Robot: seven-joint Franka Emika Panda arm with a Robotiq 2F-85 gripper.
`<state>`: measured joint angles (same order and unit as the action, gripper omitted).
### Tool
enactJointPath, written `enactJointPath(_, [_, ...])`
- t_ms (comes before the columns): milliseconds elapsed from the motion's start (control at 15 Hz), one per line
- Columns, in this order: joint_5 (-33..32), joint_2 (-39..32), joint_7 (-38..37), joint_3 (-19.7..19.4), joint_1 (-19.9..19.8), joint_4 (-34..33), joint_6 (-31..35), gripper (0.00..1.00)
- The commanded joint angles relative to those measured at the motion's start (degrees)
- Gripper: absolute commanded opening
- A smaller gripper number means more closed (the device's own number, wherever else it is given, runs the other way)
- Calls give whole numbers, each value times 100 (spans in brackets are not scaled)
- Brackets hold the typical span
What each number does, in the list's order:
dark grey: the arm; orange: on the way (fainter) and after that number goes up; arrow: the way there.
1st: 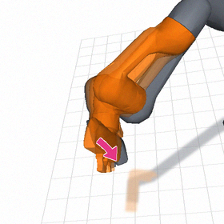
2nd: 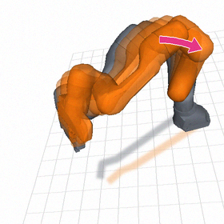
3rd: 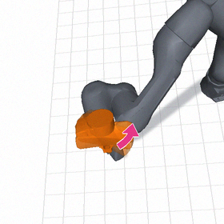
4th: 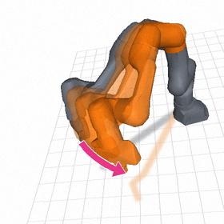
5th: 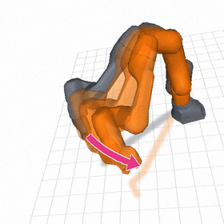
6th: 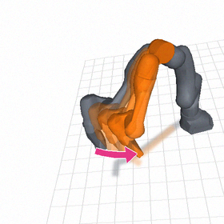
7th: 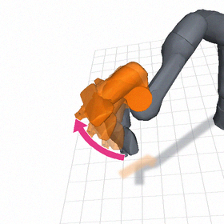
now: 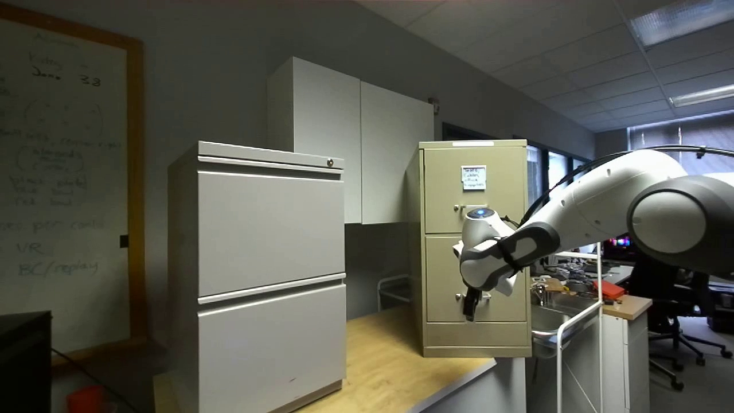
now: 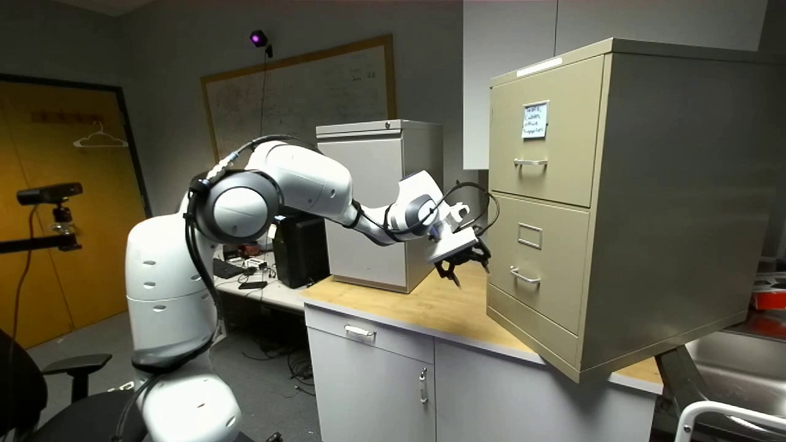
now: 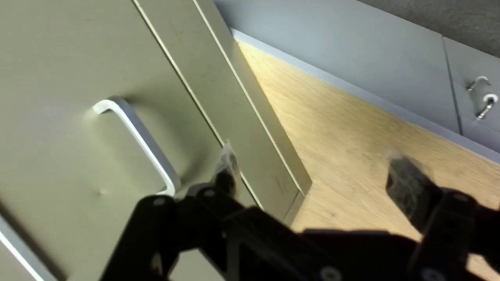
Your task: Open the bottom drawer of right cabinet
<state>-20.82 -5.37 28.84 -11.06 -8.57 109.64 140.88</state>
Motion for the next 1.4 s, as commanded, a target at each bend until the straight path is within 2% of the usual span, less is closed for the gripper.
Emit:
enactJointPath(0, [-441,-584,162,-46,-179,-799,62,100])
enactJointPath(267, [-603,-984,220,-67,-332,-1361,72,100])
enactJointPath(733, [-459,-1664,378,22,-467,-2127,193,100])
enactJointPath(1333, [-426,-2278,384,13,-596,-2442,177,100])
